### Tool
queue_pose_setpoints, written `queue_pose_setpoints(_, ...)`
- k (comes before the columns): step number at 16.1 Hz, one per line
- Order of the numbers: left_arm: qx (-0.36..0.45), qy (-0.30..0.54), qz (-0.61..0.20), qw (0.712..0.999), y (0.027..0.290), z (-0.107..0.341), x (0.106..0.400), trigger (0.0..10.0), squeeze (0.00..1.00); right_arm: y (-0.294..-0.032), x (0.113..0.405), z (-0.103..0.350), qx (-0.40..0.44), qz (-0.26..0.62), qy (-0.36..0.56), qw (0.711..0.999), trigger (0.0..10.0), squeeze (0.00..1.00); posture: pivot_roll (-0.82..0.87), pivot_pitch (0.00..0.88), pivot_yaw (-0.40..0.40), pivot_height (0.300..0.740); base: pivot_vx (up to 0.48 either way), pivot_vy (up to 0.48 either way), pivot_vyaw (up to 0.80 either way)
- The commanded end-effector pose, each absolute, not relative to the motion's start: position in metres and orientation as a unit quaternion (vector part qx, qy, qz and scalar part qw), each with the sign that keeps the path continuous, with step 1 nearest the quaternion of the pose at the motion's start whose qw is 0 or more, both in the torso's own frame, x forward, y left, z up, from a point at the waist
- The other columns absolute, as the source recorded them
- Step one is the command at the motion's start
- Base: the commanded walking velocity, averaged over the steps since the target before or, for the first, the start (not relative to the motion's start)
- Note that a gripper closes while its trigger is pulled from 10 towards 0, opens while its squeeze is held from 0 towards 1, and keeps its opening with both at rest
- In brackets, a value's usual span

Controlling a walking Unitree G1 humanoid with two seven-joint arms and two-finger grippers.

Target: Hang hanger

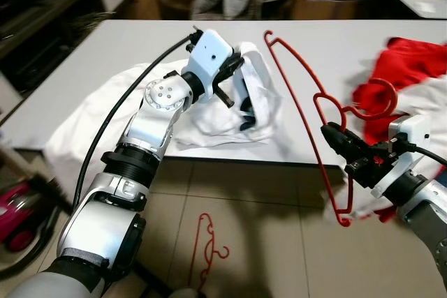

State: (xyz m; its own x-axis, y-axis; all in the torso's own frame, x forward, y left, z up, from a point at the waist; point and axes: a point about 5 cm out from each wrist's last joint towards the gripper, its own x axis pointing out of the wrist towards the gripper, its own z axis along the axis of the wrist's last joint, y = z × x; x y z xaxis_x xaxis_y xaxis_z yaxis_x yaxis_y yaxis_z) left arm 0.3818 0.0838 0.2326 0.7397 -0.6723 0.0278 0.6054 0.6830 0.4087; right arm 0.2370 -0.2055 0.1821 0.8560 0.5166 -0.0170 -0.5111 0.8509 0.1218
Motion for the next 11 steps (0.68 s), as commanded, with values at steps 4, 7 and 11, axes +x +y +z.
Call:
queue_pose_setpoints(4,0.207,-0.089,-0.35,0.909,0.086,0.236,0.38,0.0,0.0,-0.203,0.235,0.185,0.051,0.277,0.023,0.959,10.0,0.0,-0.09,0.0,0.077,0.74,0.0,0.0,0.0)
queue_pose_setpoints(7,0.203,-0.087,-0.341,0.914,0.087,0.238,0.382,0.0,0.0,-0.2,0.226,0.176,0.033,0.304,0.053,0.95,10.0,0.0,-0.09,0.004,0.073,0.74,0.0,0.0,0.0)
queue_pose_setpoints(11,0.203,-0.091,-0.346,0.912,0.086,0.24,0.382,0.0,0.0,-0.205,0.225,0.17,0.018,0.282,0.069,0.957,10.0,0.0,-0.09,0.011,0.079,0.74,0.0,0.0,0.0)
